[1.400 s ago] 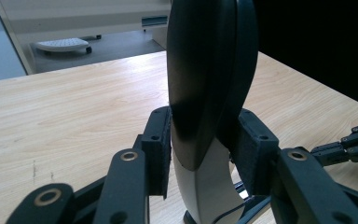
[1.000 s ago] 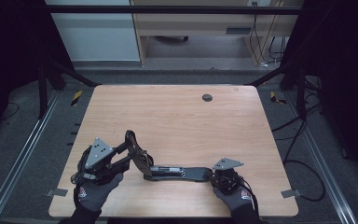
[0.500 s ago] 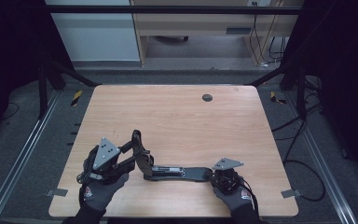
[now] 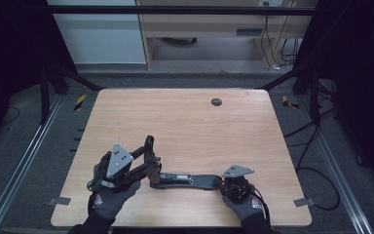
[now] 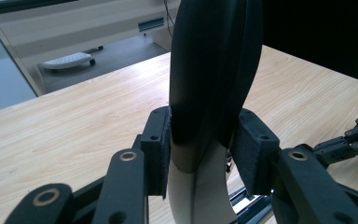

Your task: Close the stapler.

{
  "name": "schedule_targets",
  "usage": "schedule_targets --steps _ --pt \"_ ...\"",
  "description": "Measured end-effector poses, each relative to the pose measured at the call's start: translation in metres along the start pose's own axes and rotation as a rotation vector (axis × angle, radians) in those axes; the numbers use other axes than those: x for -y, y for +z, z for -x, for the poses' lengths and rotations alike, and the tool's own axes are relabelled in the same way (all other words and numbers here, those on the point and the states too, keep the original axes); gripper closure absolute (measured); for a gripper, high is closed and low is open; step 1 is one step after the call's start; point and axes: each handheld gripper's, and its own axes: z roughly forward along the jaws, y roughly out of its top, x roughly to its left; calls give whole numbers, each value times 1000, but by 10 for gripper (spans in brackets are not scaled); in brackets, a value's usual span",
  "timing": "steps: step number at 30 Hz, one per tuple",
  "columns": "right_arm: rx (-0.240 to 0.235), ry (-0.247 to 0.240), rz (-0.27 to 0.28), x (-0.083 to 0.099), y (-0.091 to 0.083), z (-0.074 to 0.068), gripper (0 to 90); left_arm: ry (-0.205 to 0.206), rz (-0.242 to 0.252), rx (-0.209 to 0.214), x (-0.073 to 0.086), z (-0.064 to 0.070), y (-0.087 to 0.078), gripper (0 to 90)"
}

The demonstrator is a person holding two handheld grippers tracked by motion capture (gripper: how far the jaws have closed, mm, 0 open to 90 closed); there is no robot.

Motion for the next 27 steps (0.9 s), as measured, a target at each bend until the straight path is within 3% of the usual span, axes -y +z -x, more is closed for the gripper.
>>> schedule_targets --steps 27 --pt "-1 0 2 0 0 0 887 85 -12 -13 -5 18 10 591"
